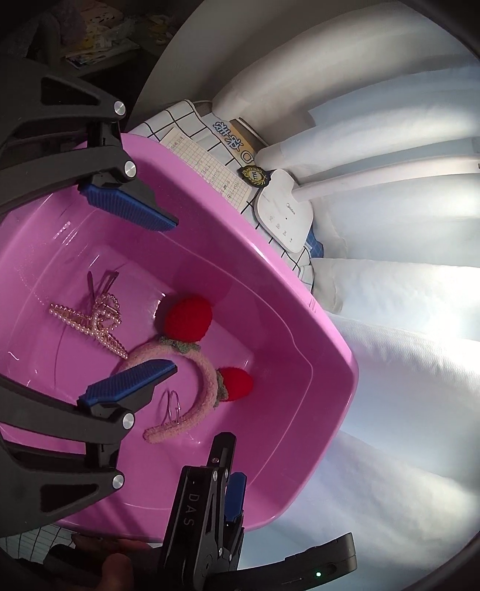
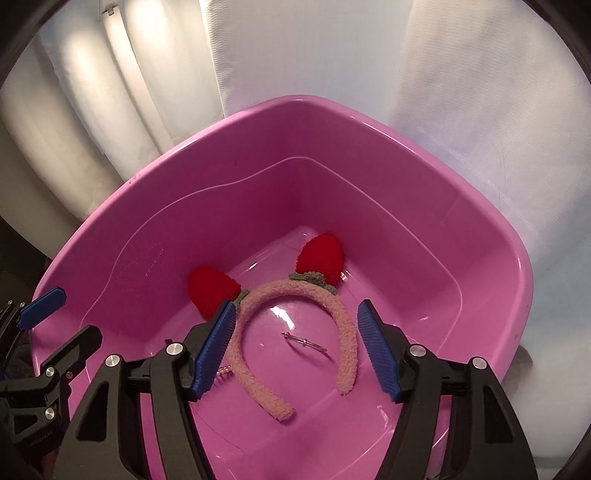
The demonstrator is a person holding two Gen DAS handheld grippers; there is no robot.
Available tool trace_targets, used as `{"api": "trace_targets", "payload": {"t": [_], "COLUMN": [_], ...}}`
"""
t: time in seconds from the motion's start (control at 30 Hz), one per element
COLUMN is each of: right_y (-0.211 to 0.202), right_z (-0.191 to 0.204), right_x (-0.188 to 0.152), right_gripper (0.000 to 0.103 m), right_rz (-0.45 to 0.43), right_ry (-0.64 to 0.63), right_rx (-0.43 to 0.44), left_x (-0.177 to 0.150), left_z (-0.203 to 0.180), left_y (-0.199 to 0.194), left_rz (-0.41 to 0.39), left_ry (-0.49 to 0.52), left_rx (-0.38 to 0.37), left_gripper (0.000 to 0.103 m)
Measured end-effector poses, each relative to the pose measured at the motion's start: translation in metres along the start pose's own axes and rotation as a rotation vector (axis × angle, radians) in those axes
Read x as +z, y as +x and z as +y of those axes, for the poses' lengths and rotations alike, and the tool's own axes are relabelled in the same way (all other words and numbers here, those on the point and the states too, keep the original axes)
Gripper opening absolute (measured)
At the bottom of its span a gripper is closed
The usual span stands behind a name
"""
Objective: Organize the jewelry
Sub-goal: 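Open the left tool to drop the pearl clip while the right tool releases the bangle into the tub, then raise both open tools away from the tub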
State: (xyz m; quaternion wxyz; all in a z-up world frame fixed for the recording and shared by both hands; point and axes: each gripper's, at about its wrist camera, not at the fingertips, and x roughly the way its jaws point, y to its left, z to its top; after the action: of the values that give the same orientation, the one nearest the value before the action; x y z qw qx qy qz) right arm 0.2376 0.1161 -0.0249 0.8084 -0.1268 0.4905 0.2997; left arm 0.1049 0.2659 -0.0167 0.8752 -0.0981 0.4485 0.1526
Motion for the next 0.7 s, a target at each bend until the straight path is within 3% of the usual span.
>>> {"api": "trace_targets", "payload": {"t": [0.23,0.3,0.53,0.7], "right_y": [-0.002,-0.002,-0.009,-0.021], "right_z": [0.0,0.001,0.007,0.012], "right_x": [-0.002,-0.003,-0.008,-0.011], "right_gripper": [0.066,0.066,0.068,0.068], "right_rz": [-0.005,-0.005,-0.016,-0.033], "right_ry": [0.003,0.007,0.002,-0.006], "right_rx": [0.004,0.014,0.039,0.057], "left_x": [-0.007,-0.01,-0.016,-0.022], "left_z": [0.003,0.004,0.002,0.002], "left_y": [-0.008,-0.011,-0.028,-0.042], "left_rz": [-0.001,-0.002,-0.018,-0.035], "left_ry": [-0.021,-0.024,-0.019,-0.027], "left_rx": [0.026,0.044,0.081,0.06], "left_gripper": [0.085,0.095,0.096,0.096]}}
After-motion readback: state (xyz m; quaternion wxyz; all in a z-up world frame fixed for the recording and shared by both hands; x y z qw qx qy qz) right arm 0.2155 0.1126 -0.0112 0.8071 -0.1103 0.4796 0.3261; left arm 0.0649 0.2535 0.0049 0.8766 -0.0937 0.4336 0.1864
